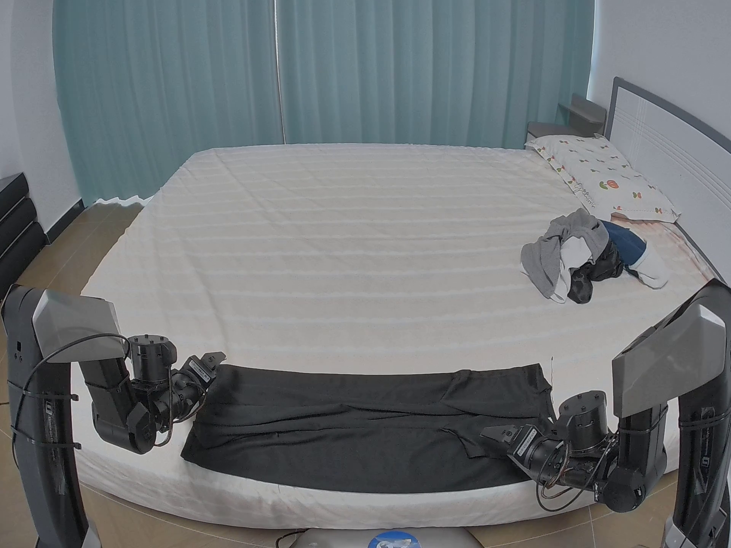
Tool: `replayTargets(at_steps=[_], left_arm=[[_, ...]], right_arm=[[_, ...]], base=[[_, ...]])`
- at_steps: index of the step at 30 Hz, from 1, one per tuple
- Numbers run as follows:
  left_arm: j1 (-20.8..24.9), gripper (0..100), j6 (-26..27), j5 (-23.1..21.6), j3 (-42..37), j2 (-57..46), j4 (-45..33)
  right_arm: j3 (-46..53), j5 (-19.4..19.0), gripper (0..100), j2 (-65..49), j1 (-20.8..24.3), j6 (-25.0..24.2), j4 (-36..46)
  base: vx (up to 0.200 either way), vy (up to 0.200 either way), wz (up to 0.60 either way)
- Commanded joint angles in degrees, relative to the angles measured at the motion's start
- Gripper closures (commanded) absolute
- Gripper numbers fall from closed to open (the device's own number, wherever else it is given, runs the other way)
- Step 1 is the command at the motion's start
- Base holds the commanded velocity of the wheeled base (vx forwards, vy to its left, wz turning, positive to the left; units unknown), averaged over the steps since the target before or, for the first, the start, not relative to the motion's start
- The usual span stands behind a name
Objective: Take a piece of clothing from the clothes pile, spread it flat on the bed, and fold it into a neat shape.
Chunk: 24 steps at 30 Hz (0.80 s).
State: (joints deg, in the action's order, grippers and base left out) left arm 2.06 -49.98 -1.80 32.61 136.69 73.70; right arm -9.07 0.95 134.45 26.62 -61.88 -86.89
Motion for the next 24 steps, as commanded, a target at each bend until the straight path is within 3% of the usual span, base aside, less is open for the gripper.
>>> replayTargets(at_steps=[1,10,11,24], left_arm=[[0.0,0,-0.1,0.0,0.1,0.1,0.0],[0.0,0,-0.1,0.0,0.2,0.1,0.0],[0.0,0,-0.1,0.0,0.2,0.1,0.0],[0.0,0,0.0,0.1,0.2,0.1,0.0]], right_arm=[[-0.6,0.7,0,1.9,0.2,0.2,-0.4],[-2.8,3.0,0,3.3,0.1,0.2,-0.5],[-3.2,3.8,100,3.7,0.0,0.3,-0.5],[-0.9,4.7,100,0.6,1.1,0.4,-0.6]], base=[[0.0,0.0,0.0],[0.0,0.0,0.0],[0.0,0.0,0.0],[0.0,0.0,0.0]])
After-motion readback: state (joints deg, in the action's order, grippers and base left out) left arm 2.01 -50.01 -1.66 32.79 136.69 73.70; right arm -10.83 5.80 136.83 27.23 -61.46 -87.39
